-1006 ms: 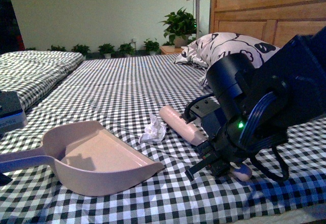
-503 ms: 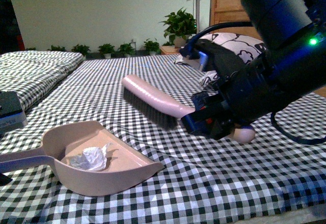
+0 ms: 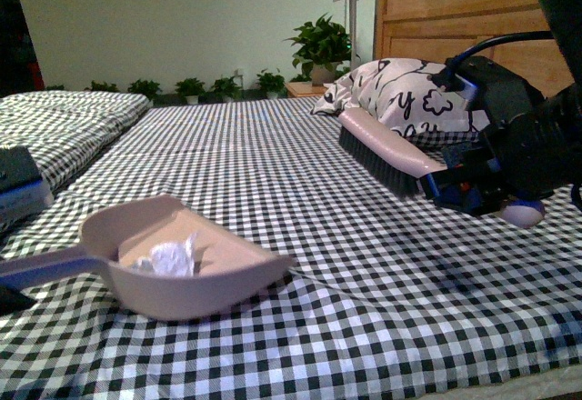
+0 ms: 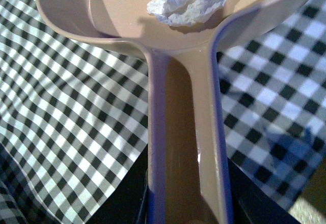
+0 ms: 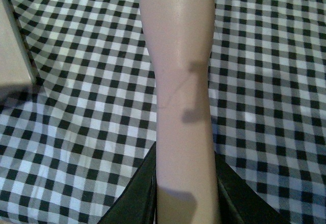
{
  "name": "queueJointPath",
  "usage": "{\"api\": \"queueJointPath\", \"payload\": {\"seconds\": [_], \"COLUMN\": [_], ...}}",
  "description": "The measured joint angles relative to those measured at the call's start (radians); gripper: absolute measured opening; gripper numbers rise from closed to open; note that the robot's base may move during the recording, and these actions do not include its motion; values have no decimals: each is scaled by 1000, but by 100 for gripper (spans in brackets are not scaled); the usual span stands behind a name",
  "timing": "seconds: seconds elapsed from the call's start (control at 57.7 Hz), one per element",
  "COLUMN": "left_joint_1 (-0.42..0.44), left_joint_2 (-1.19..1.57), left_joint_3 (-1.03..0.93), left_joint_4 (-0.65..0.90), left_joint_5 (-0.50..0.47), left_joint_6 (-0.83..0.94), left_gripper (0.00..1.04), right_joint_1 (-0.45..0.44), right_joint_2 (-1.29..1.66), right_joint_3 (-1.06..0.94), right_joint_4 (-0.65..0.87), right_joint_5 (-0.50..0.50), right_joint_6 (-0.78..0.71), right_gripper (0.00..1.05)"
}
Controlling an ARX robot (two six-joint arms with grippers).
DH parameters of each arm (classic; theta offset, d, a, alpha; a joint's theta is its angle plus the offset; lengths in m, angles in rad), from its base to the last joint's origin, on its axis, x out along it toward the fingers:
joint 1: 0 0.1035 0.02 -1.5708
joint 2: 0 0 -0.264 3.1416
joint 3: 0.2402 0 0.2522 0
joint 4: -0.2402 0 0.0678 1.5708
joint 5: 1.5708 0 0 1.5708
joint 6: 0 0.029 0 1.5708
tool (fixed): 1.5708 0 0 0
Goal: Clean up trash
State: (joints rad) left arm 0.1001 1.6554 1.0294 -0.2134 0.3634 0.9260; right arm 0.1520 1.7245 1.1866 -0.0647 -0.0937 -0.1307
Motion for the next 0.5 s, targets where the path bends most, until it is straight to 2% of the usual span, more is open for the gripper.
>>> {"api": "queueJointPath", "payload": {"seconds": [0.243, 0.503], "left_joint_1": [0, 5], "left_joint_2": [-67, -197], "left_joint_3": [0, -15], "left_joint_4": [61, 204], "left_joint_5": [18, -84], "left_joint_6": [-165, -307], "left_gripper": [27, 27], "right_joint_1": [-72, -161], "right_joint_2": [-95, -235], "right_joint_3": [-43, -75], "right_joint_4": [4, 31], "right_joint_5": [-16, -4], "right_joint_6": [9, 38], "right_gripper": [20, 20]}}
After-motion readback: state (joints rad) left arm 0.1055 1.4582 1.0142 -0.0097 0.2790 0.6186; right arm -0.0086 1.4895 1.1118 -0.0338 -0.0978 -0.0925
